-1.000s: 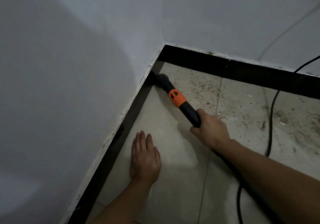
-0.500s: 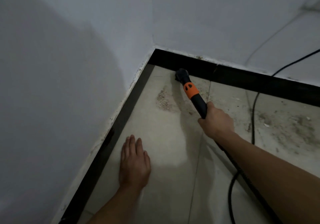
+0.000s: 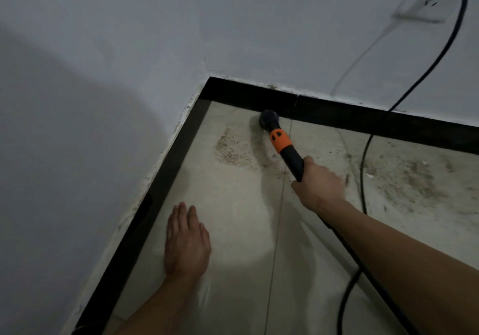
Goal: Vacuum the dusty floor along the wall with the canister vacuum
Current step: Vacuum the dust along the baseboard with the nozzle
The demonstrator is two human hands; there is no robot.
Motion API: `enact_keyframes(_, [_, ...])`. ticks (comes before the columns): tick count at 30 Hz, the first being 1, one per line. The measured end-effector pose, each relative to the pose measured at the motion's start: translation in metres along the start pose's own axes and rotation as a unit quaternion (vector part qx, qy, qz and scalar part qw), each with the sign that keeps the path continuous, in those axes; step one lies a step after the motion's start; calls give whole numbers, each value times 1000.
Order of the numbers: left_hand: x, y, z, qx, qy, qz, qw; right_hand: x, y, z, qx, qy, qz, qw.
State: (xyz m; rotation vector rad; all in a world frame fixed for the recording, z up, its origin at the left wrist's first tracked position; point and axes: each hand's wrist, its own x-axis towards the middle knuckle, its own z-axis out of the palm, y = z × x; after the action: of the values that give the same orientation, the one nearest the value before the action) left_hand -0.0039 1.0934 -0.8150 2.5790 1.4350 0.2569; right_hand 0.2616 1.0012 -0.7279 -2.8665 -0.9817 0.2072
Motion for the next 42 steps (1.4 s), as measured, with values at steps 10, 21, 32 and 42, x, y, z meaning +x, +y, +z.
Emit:
enact_keyframes(10, [2, -11, 12, -35, 42, 21, 998, 18, -97, 10, 71, -45, -87, 993])
enact_keyframes(21, [1, -5, -1, -14, -9, -6, 1000, -75, -33, 10, 71, -79, -147, 983])
enact_keyframes(32, [-20, -11, -4, -14, -7, -17, 1000, -138, -10, 14, 20, -71, -158, 985])
enact_keyframes(42, [-19, -11, 0, -14, -10, -26, 1000, -15, -4, 8, 37, 0, -49, 998])
